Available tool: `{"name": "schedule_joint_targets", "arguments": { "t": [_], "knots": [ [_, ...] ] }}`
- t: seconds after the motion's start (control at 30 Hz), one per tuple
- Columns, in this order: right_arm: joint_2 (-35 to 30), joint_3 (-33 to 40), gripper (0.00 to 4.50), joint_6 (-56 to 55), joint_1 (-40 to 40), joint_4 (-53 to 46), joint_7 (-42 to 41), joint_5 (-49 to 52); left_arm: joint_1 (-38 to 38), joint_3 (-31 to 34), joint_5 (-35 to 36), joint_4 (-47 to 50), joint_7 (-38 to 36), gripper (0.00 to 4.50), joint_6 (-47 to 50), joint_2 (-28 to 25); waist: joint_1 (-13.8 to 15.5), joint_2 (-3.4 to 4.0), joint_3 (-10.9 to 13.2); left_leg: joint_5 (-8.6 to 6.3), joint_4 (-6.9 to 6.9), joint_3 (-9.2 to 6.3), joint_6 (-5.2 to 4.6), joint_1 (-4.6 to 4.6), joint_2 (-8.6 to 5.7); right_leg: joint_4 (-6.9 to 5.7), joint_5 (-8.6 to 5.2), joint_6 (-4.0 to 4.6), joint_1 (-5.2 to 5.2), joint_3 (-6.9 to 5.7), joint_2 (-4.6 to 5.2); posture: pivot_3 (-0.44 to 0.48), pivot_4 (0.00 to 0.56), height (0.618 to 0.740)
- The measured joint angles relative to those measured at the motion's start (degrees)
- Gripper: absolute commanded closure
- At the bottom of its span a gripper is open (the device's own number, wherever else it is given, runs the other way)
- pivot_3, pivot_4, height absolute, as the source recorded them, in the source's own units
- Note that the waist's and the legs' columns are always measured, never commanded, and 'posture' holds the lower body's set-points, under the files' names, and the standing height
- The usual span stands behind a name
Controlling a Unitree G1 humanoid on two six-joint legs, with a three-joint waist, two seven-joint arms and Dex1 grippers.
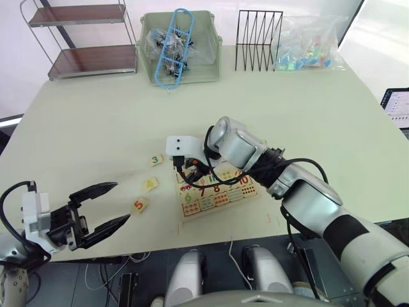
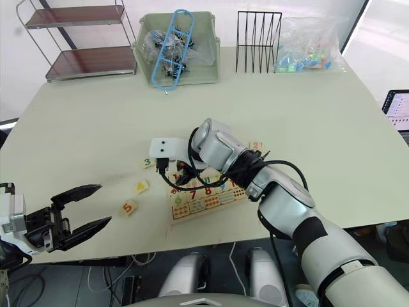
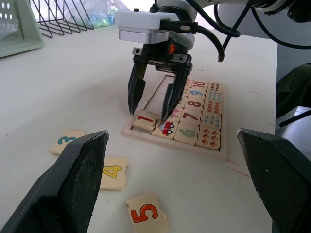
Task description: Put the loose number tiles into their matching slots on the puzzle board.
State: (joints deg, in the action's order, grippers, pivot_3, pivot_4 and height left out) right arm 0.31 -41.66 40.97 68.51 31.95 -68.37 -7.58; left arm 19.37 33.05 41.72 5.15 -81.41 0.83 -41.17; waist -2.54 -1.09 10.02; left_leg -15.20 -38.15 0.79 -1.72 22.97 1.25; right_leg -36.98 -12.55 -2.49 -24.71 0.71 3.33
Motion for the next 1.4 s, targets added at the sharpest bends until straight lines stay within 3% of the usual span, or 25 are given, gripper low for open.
{"name": "schedule_joint_targets", "arguments": {
  "t": [0.03, 0.53, 0.6, 0.67, 0.87, 1.4],
  "knots": [
    [-0.07, 0.01, 0.05, -0.09, 0.01, 0.0, -0.09, 0.02, -0.04, -0.02, 0.0, 0.0, 0.02, 0.0, 0.0, 0.02, 0.0, 0.0, 0.0, 0.0, 0.0, 0.0, 0.0, 0.0, 0.0, 0.0, 0.0, 0.0, 0.0, 0.0, 0.0, 0.0, 0.15, 0.74],
    [-1.4, 5.37, 0.05, -4.62, 1.07, 0.49, -0.27, 1.97, -0.43, -0.58, -0.02, 0.0, 0.25, 0.0, 0.0, 0.21, 0.0, -0.03, -0.01, 0.0, 0.01, 0.0, 0.0, 0.01, 0.0, 0.0, 0.0, 0.0, 0.0, -0.01, 0.23, 0.0, 0.15, 0.74],
    [-2.09, 6.41, 0.56, -6.58, 0.86, 0.51, -0.07, 2.17, -0.51, -0.59, -0.02, 0.0, 0.23, 0.0, 0.0, 0.21, 0.01, -0.03, -0.02, 0.0, 0.01, 0.01, 0.0, 0.02, -0.01, 0.01, 0.0, -0.01, 0.0, -0.01, 0.23, 0.0, 0.15, 0.74],
    [-3.01, 7.12, 1.36, -8.32, 0.39, 0.61, 0.09, 2.27, -0.48, -0.59, -0.03, -0.01, 0.2, 0.0, 0.0, 0.21, 0.02, -0.05, -0.03, 0.0, 0.01, 0.01, 0.0, 0.02, -0.02, 0.01, 0.01, -0.01, 0.0, -0.01, 0.23, 0.0, 0.15, 0.74],
    [-5.04, 8.1, 4.36, -13.71, -3.73, 0.51, 0.0, 2.27, -0.89, -0.61, -0.09, -0.14, 0.01, 0.0, 0.0, 0.2, 0.02, -0.22, -0.13, 0.0, 0.02, 0.03, 0.0, 0.03, -0.02, 0.02, 0.01, -0.02, 0.01, 0.0, 0.11, 0.0, 0.15, 0.74],
    [-6.63, 6.54, 4.44, -16.61, -7.35, -1.55, -1.76, 0.36, -1.75, -0.61, -1.03, -1.42, -0.89, 0.0, 0.0, 0.17, 0.03, -0.23, -0.14, 0.0, 0.02, 0.04, 0.0, 0.03, 0.01, 0.01, 0.01, -0.02, 0.0, 0.04, -0.05, 0.0, 0.15, 0.74]
  ]
}}
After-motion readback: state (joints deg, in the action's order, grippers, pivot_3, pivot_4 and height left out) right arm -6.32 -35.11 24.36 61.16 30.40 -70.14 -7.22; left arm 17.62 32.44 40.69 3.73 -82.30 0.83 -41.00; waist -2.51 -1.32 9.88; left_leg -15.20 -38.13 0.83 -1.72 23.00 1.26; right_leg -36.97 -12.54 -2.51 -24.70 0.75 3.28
